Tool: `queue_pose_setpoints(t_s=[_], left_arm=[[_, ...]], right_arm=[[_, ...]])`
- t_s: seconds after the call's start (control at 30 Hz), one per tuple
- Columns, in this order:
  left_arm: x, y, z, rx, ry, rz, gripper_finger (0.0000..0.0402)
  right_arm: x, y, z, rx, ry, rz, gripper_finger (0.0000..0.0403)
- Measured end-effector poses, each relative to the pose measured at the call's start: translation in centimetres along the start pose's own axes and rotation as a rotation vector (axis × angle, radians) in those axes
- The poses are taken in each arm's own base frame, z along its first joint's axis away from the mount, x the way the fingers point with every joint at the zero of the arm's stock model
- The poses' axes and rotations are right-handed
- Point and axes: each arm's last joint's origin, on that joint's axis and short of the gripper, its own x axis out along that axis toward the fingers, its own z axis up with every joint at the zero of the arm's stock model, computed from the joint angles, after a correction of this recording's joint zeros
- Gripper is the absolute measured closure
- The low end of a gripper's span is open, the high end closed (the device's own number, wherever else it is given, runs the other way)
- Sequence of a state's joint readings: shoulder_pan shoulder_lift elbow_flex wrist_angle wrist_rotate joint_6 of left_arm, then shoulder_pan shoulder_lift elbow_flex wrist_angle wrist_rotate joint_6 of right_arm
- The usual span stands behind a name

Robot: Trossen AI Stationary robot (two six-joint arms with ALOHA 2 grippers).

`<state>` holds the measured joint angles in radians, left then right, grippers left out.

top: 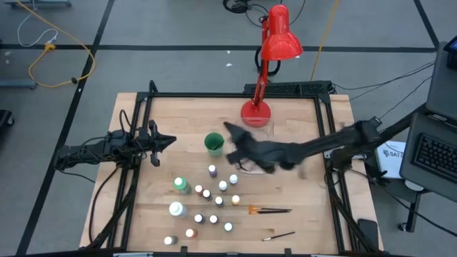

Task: Pick & Place Paint Supplies
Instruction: Put the black paintbrush into the green cup

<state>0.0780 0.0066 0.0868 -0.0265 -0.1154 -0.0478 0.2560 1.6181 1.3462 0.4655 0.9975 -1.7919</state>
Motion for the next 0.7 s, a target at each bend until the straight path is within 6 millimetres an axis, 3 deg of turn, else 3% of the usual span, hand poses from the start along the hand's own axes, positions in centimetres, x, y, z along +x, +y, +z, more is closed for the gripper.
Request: queue_pose_setpoints(t_s=[0.13,0.23,0.37,0.43,0.5,0.6,0.7], left_arm=[[0.0,0.0,0.0,0.0,-0.001,0.0,0.0376],[0.0,0.0,0.0,-0.001,-0.002,0.0,0.0376],[0.0,0.0,0.3,-0.008,-0.026,-0.002,0.0376],[0.0,0.0,0.3,-0.007,-0.033,-0.002,0.0376],[0.0,0.0,0.3,-0.007,-0.036,-0.002,0.0376],[0.0,0.0,0.4,-0.007,-0.039,0.02,0.0376],[0.0,0.2,0.3,-0.004,-0.031,0.061,0.0376]], right_arm=[[-5.6,-6.9,-4.3,0.798,-0.093,-0.123,0.0357],[-9.2,-8.1,-8.3,1.152,-0.112,-0.02,0.0363],[-12.5,-5.4,-10.9,1.388,-0.433,0.389,0.0372],[-13.3,-3.1,-10.3,1.445,-0.555,0.552,0.0377],[-13.9,-0.5,-9.2,1.456,-0.599,0.608,0.0384],[-14.2,3.1,-7.5,1.44,-0.601,0.65,0.0395],[-14.6,5.5,-6.8,1.416,-0.585,0.743,0.0402]])
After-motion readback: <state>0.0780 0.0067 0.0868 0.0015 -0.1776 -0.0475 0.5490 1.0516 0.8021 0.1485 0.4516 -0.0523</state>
